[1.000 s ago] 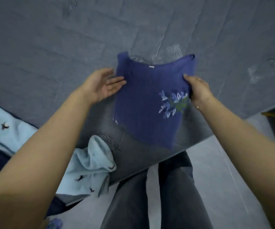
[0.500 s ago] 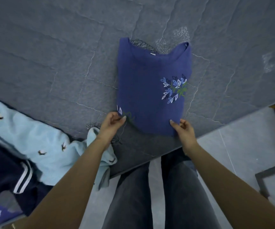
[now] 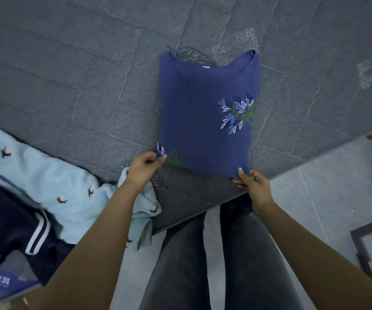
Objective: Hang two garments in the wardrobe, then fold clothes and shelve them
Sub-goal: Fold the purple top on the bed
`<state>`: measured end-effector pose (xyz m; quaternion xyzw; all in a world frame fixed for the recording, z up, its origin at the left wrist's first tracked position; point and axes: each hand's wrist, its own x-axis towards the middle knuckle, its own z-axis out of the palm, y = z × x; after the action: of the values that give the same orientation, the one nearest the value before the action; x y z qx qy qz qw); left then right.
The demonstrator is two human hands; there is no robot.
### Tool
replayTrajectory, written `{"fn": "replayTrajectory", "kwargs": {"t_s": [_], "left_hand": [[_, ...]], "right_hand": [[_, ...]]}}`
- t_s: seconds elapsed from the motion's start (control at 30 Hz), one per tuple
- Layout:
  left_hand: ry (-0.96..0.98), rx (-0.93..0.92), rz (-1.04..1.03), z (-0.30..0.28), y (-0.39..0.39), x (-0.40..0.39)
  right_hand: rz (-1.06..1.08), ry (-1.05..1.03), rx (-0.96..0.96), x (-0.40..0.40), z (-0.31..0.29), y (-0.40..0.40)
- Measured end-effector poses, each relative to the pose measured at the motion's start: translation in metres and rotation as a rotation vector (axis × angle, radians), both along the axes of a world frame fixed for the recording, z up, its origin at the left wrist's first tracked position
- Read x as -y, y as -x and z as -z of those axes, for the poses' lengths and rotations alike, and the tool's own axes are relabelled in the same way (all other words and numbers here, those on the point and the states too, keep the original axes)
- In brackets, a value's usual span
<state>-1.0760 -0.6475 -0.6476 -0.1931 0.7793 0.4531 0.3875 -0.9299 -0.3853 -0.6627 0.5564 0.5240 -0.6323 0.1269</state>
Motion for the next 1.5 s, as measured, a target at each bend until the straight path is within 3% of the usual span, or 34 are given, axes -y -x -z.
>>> {"fn": "replayTrajectory", "kwargs": {"t_s": [0.13,0.3,0.5,0.57,0.67,0.73,0.8,0.93,1.17,1.37,1.43,1.5], "left_hand": [[0.108,-0.075,0.047,-0.001,-0.01,0.013],[-0.127,0.118,-0.17,-0.002,-0.013,-0.005],[-0.144,0.058,0.053,0.001,-0.018,-0.025],[-0.095,0.083,0.076,0.002,-0.02,-0.02],[0.169,0.053,0.081,0.008,-0.023,-0.002],[0.31,0.009,0.076,0.007,-0.022,0.008],[0.323,-0.031,0.037,0.004,-0.014,0.007],[0.242,-0.139,-0.039,0.005,0.027,-0.019],[0.122,-0.249,-0.263,0.024,0.132,-0.097],[0.161,-0.359,-0.306,0.027,0.161,-0.118],[0.127,-0.377,-0.34,0.023,0.164,-0.117],[0.001,-0.351,-0.403,0.019,0.166,-0.115]], "right_hand": [[-0.067,0.033,0.027,-0.009,0.001,-0.009],[-0.143,0.03,0.039,-0.013,0.001,-0.004],[-0.161,0.119,0.026,-0.02,0.0,0.011],[-0.18,0.198,0.015,-0.027,-0.001,0.013],[-0.272,0.24,0.044,-0.036,0.0,0.01],[-0.366,0.183,0.087,-0.039,0.001,0.009],[-0.437,0.029,0.11,-0.041,0.001,0.012],[-0.308,-0.271,-0.018,-0.053,-0.005,0.046],[-0.189,-0.419,-0.093,-0.07,0.002,0.159],[-0.234,-0.626,-0.061,-0.066,0.006,0.185],[-0.22,-0.582,-0.112,-0.068,0.006,0.184],[-0.138,-0.335,-0.18,-0.072,0.006,0.185]]}}
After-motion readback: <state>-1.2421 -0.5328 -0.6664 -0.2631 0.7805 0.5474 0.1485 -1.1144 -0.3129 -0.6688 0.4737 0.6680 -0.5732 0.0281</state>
